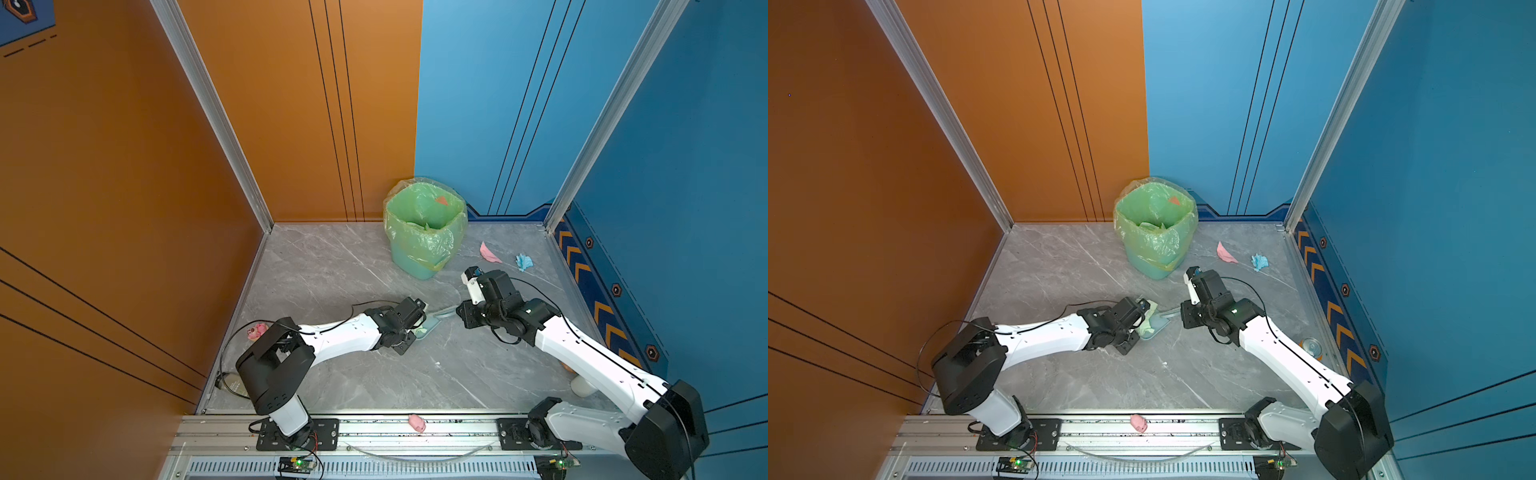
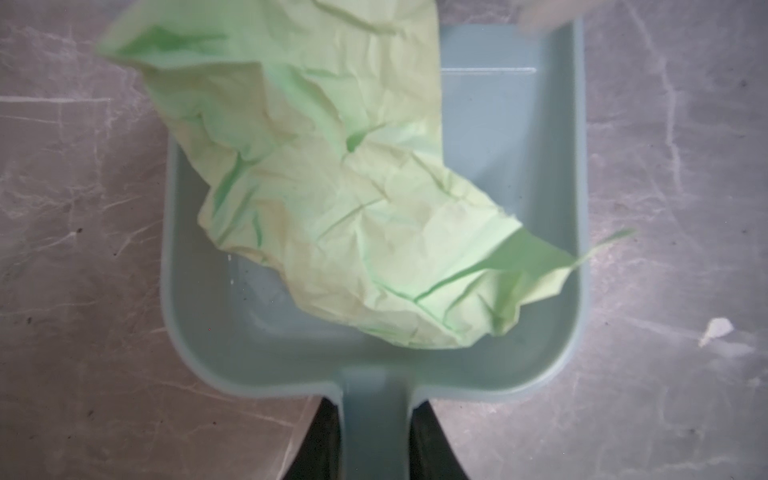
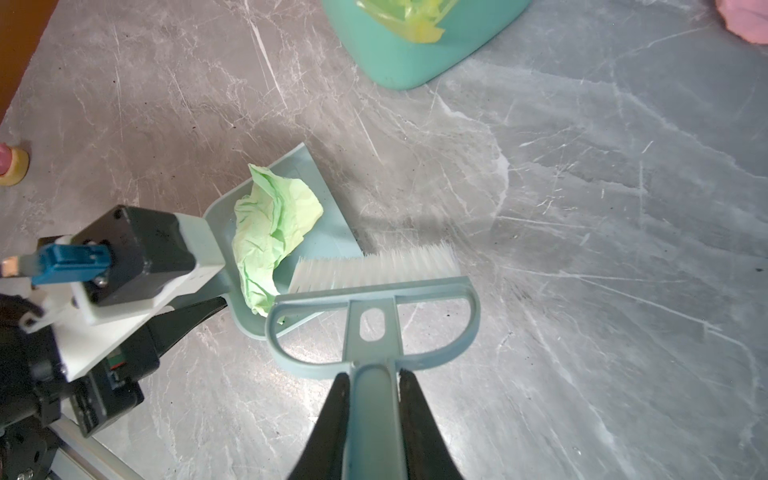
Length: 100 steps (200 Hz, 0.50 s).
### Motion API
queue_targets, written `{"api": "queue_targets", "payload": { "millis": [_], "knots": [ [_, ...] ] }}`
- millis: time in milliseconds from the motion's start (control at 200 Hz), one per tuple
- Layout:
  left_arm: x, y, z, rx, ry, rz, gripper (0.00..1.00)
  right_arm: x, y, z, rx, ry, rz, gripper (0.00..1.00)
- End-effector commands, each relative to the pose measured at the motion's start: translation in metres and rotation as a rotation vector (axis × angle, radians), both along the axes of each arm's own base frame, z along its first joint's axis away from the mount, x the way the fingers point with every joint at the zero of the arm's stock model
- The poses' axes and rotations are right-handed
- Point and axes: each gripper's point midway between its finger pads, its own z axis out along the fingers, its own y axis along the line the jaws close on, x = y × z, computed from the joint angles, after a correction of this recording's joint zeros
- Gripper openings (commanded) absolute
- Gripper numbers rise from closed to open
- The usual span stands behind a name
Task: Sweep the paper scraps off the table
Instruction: 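Sweep the light green scrap with the right gripper's brush into the dustpan, then lift the dustpan with the left gripper toward the bin while the brush draws back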
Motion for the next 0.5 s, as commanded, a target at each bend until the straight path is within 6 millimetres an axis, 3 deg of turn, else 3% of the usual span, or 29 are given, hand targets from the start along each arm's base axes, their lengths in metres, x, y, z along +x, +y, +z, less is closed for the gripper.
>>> {"api": "queue_targets", "payload": {
  "millis": [0, 250, 496],
  "knots": [
    [0.002, 0.003, 0.008, 0.016, -0.041, -0.006, 0.0, -0.003, -0.013, -0.002, -0.014, 0.009, -0.03, 0.0],
    [0.005, 0.007, 0.031, 0.007, -0.085, -0.002, 0.0, 0.004, -0.029, 0.004, 0.003, -0.007, -0.087, 0.0],
    [0.0, 0.018, 0.069, 0.006, -0.114, -0.005, 0.0, 0.012, -0.044, 0.011, 0.025, -0.017, -0.14, 0.0]
  ]
}}
